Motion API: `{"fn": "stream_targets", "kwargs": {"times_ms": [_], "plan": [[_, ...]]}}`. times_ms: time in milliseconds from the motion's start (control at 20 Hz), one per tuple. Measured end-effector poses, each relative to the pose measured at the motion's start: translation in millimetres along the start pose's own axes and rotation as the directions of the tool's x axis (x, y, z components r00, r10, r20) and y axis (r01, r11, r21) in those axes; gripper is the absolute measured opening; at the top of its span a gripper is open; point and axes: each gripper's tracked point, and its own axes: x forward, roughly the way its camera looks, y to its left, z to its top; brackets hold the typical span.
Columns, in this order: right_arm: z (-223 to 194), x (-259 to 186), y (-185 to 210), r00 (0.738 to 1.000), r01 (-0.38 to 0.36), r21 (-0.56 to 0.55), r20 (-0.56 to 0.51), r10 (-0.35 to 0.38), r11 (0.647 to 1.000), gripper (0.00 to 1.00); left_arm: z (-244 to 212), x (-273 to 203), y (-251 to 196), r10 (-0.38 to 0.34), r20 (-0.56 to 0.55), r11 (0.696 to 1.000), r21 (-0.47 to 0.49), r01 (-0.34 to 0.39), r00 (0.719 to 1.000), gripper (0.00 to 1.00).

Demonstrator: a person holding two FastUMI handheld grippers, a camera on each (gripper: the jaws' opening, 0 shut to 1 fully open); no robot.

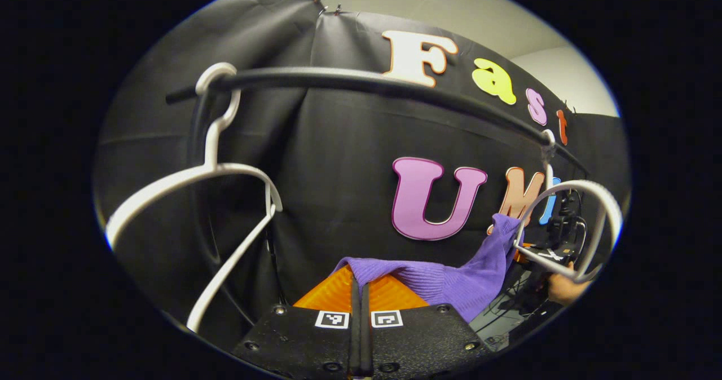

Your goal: Grasp the clothes on the hanger with both hands and then place them into the laundry hamper below.

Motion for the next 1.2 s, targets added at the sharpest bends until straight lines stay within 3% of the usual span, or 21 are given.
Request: {"fn": "stream_targets", "kwargs": {"times_ms": [150, 200, 250, 300, 500, 700, 1050, 1200], "plan": [[-28.6, -1.9, 2.7, 0.999, -0.01, 0.019, -0.049, 0.011, 1.0, 0.05, -21.9, 0.4, 8.3, 0.027, 0.005, 1.0, 0.003, -0.027, 1.0, 0.0], [-42.3, -2.4, 4.3, 0.997, -0.017, 0.024, -0.076, 0.019, 1.0, 0.1, -28.7, 0.0, 9.0, 0.034, 0.008, 0.999, 0.008, -0.034, 0.999, 0.0], [-55.0, -2.3, 2.8, 0.995, -0.018, 0.029, -0.097, 0.021, 0.999, 0.02, -38.7, -0.7, 9.6, 0.04, -0.002, 0.999, 0.013, -0.04, 0.999, 0.0], [-68.6, -3.6, 0.6, 0.992, -0.021, 0.036, -0.124, 0.025, 0.999, 0.06, -46.4, -1.4, 11.3, 0.045, -0.004, 0.999, 0.018, -0.045, 0.999, 0.0], [-120.5, -26.6, 7.1, 0.975, -0.065, 0.092, -0.207, 0.083, 0.994, 0.02, -91.6, -18.4, 15.1, 0.082, -0.076, 0.997, -0.002, -0.083, 0.994, 0.0], [-149.5, -77.0, 10.3, 0.967, -0.116, -0.002, -0.23, 0.112, 0.993, 0.06, -113.3, -55.6, 10.7, 0.126, -0.098, 0.991, 0.046, -0.123, 0.987, 0.01], [-137.2, -158.4, 1.5, 0.97, -0.166, -0.002, -0.182, 0.163, 0.986, 0.05, -111.4, -131.0, -11.7, 0.173, -0.082, 0.982, 0.094, -0.166, 0.981, 0.01], [-118.8, -193.8, -8.6, 0.975, -0.171, 0.022, -0.138, 0.172, 0.985, 0.05, -100.1, -164.3, -35.5, 0.158, -0.059, 0.983, 0.102, -0.152, 0.986, 0.0]]}}
